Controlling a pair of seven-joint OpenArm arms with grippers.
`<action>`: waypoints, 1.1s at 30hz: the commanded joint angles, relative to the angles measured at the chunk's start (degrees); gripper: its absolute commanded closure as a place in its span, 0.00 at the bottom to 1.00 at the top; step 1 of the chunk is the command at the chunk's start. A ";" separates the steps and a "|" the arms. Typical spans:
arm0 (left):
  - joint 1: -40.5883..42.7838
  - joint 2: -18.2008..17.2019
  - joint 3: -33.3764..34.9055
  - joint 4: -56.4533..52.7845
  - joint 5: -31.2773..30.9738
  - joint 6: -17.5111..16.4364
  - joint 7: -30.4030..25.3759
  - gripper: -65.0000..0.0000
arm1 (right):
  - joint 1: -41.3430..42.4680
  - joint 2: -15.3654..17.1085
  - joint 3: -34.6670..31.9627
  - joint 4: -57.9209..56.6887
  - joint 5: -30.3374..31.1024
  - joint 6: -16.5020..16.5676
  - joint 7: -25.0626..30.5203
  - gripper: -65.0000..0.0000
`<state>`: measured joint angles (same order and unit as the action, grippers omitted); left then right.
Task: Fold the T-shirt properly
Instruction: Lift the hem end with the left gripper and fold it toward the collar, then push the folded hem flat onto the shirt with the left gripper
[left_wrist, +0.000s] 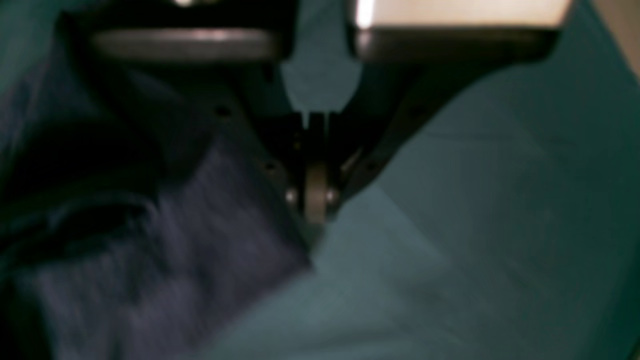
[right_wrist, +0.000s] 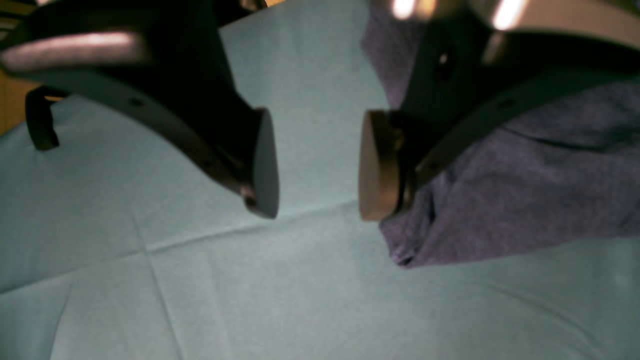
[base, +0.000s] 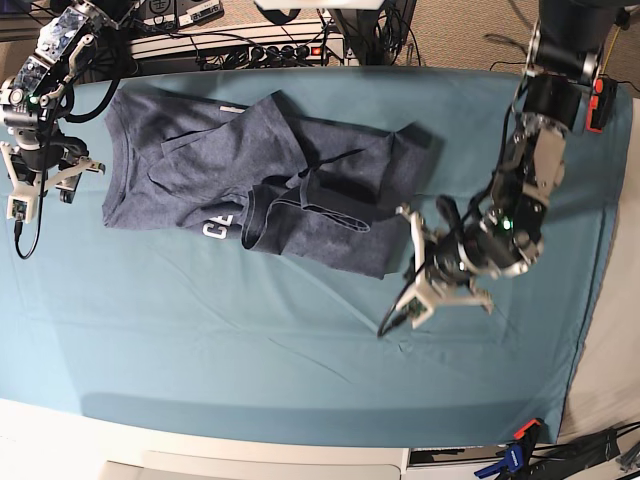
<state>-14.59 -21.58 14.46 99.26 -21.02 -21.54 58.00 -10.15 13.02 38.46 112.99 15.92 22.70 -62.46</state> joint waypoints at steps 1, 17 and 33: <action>-0.11 -0.28 -0.35 0.83 -0.63 0.24 -1.09 1.00 | 0.48 0.94 0.22 0.96 0.15 -0.04 1.66 0.58; 5.09 5.22 -0.33 0.81 0.87 -0.13 -7.85 1.00 | 0.48 0.96 0.22 0.96 1.18 -0.04 1.88 0.58; 7.28 5.77 -0.33 -1.90 -4.22 -3.96 -8.96 1.00 | 0.48 0.94 0.22 0.96 1.18 -0.04 2.47 0.58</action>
<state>-6.24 -16.12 14.44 96.47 -24.67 -25.47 50.35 -10.15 13.04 38.46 112.99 16.58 22.70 -61.63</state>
